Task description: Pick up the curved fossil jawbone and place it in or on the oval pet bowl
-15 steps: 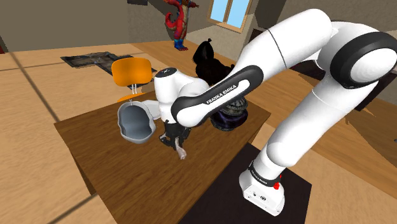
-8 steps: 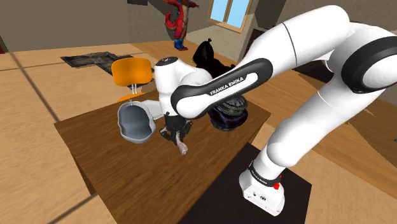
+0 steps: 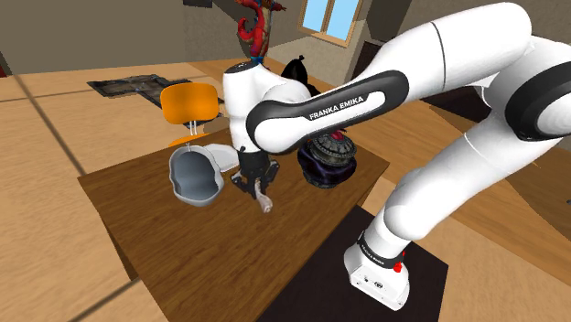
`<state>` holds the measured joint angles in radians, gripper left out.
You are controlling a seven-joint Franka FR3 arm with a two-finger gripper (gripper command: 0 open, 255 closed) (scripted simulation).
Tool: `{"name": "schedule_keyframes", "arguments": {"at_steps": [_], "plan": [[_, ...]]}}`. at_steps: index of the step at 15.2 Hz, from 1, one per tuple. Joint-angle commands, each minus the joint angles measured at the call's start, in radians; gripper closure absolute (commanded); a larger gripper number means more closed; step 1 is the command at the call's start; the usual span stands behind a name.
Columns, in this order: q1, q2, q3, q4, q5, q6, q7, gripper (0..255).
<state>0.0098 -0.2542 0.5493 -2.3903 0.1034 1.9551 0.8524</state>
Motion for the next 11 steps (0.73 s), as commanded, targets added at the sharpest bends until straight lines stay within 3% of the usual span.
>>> {"name": "schedule_keyframes", "arguments": {"at_steps": [1, 6, 11], "plan": [[-0.013, 0.037, -0.001, 0.040, -0.022, -0.007, 0.003, 255], [-0.056, 0.235, -0.004, 0.232, -0.138, -0.026, 0.032, 255], [-0.059, 0.433, -0.023, 0.454, -0.246, -0.081, 0.056, 255]]}}
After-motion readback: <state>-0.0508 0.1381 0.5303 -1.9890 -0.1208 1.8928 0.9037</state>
